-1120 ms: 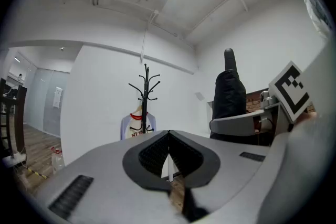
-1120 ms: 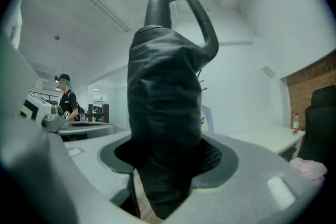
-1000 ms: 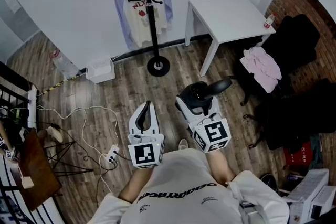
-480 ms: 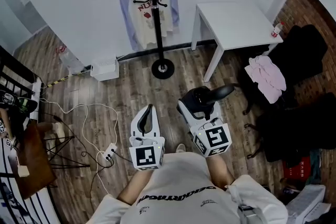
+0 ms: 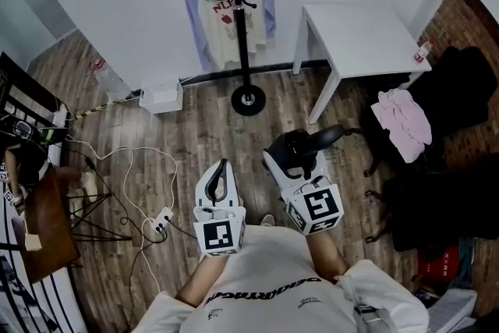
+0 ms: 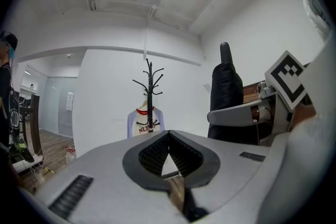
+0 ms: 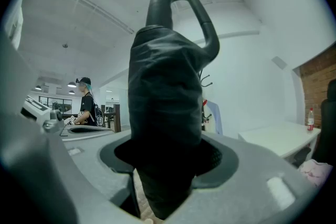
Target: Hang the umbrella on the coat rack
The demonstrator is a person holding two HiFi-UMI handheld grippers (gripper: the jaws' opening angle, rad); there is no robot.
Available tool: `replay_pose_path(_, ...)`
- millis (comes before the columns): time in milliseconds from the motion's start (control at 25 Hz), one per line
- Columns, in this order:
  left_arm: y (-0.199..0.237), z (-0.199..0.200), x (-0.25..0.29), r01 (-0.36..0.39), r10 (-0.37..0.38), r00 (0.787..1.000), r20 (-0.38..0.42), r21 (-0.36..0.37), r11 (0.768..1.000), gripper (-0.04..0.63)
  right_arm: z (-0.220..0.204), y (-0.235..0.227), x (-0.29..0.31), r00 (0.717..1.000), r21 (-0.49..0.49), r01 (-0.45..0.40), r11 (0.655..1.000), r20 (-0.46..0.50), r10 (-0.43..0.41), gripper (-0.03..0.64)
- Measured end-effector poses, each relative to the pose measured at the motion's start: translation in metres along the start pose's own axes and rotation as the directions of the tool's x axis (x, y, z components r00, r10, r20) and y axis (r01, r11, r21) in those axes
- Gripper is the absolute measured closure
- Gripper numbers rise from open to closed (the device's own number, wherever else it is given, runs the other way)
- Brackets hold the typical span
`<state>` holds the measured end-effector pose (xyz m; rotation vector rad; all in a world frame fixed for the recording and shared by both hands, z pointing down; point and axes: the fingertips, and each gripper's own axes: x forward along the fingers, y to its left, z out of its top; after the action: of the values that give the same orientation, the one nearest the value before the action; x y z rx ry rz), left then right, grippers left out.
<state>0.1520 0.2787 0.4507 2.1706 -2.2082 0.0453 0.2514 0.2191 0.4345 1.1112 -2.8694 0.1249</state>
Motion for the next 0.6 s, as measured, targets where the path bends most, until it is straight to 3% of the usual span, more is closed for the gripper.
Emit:
replay_pose_path(320,0.033,-0.004,0.05,-0.016,0.017,1.0,0.02,-0.02,1.0,0.598,-0.001,-0.014,0.06,1.0,-0.018,-0.005,1.0,-0.02,0.005,0.342)
replay_pose_path(600,0.087,-0.003,0.143,0.034,-0.032,0.997,0.065,-0.038,0.999,0.597,0.014,-0.032,0.16,1.0,-0.05,0.005,0.999,-0.01,-0.005,0.342)
